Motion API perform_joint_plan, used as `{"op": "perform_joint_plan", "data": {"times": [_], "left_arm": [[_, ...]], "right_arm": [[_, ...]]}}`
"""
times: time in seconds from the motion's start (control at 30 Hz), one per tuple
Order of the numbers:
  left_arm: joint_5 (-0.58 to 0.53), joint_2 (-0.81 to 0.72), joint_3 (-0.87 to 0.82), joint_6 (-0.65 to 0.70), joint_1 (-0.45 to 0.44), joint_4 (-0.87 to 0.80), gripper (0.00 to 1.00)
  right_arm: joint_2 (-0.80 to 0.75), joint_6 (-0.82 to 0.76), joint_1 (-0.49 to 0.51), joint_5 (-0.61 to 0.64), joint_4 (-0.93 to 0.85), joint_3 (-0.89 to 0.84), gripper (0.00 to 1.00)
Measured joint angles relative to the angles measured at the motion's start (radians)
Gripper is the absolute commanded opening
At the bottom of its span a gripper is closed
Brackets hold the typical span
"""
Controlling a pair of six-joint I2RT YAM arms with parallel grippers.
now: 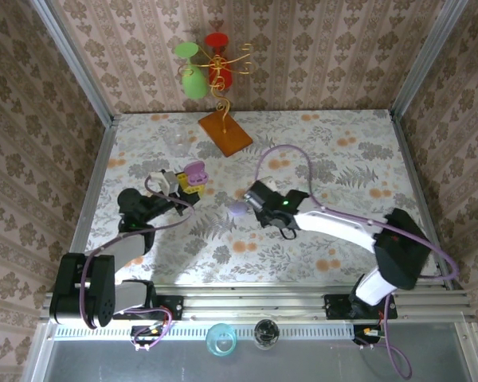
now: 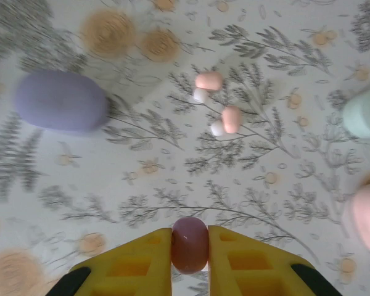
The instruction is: Insert the wireless bluetooth earbuds into the charging case
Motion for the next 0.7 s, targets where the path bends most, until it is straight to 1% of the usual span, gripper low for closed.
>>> {"op": "perform_joint_plan", "data": {"times": [0.17,0.37,0.53,0.7], "left_arm": [[-0.051,0.018,0.008,0.061,-0.079,-0.038,0.26],[-0.097,0.101,0.024,0.094,-0.168,-0.025,0.26],[-0.115,0.153,0.039,0.098,-0.211,-0.004,0.26],[-0.126,0.164,0.061,0.119,-0.257,0.014,0.26]], "right_arm": [[-0.177,0.036,-0.119,-0.253,0.127,-0.097,0.2],[-0.29,0.093,-0.171,-0.508,0.261,-0.137,0.2],[-0.323,0.147,-0.177,-0.655,0.379,-0.145,0.2],[-0.312,0.174,-0.177,-0.733,0.456,-0.138,0.2]]}}
